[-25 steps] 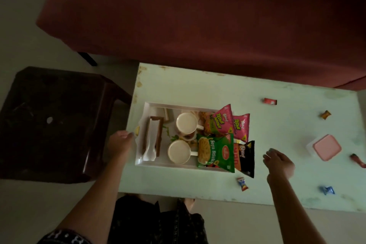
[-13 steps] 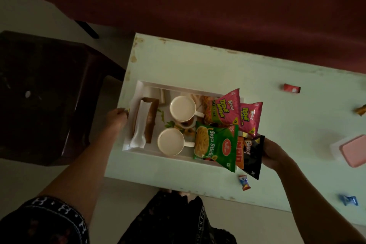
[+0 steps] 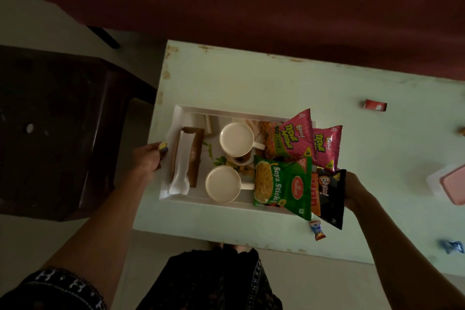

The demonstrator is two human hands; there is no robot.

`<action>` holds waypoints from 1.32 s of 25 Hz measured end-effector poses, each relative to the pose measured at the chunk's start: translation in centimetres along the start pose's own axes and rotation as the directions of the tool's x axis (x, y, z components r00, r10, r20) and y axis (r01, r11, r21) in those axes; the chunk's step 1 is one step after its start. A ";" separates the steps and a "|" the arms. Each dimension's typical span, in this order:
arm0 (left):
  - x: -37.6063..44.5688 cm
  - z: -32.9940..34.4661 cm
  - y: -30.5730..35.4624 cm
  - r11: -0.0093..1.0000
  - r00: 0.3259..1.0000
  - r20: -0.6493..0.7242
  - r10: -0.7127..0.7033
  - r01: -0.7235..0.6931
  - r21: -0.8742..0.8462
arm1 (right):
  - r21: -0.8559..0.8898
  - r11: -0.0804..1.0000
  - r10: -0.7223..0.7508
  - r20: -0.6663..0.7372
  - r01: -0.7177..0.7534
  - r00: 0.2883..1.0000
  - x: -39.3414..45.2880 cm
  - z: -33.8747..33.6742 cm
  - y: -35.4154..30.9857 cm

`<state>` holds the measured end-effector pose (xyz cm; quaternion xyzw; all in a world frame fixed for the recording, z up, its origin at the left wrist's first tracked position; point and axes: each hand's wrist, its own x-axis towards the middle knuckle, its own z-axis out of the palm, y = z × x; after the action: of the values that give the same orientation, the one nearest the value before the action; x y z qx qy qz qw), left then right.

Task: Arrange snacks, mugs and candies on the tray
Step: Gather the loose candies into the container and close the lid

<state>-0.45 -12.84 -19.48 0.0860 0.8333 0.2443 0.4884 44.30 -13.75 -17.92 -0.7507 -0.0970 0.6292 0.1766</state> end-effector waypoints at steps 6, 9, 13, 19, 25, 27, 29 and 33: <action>-3.1 1.9 0.6 1.000 1.000 0.025 0.000 0.001 -0.022 | 0.017 0.999 -0.035 -0.004 0.035 0.999 -2.6 -4.0 -0.1; -6.0 4.0 1.6 0.999 0.999 0.013 0.029 -0.028 -0.046 | 0.031 0.999 -0.034 -0.035 0.036 0.999 -4.1 -7.3 -0.2; -10.4 7.8 2.2 0.994 0.997 0.027 0.070 -0.068 -0.086 | 0.056 0.997 -0.055 -0.056 0.058 0.997 -5.6 -12.6 -0.7; -16.2 13.3 1.0 0.990 0.998 0.020 0.059 -0.055 -0.131 | 0.091 0.994 -0.052 -0.055 0.057 0.997 -6.0 -19.9 -2.7; -17.2 17.7 -0.1 0.989 0.999 -0.002 0.041 -0.041 -0.145 | 0.303 0.951 -0.033 -0.090 0.059 0.995 -3.6 -23.1 -3.4; -16.7 18.5 -0.4 0.992 1.000 0.004 0.026 -0.026 -0.126 | 0.323 0.944 -0.030 -0.121 0.068 0.992 -2.8 -23.2 -3.3; -15.7 19.2 -0.9 0.995 1.000 0.004 0.016 -0.015 -0.103 | 0.292 0.954 -0.019 -0.162 0.066 0.987 -1.5 -23.1 -3.1; -13.6 20.7 -1.6 0.996 1.000 -0.021 -0.007 0.005 -0.090 | 0.181 0.983 0.031 -0.140 -0.005 0.990 1.5 -22.7 -2.5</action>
<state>24.33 -12.76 -18.11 0.0587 0.8270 0.2809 0.4834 66.94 -14.17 -14.98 -0.7754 -0.0200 0.5819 0.2447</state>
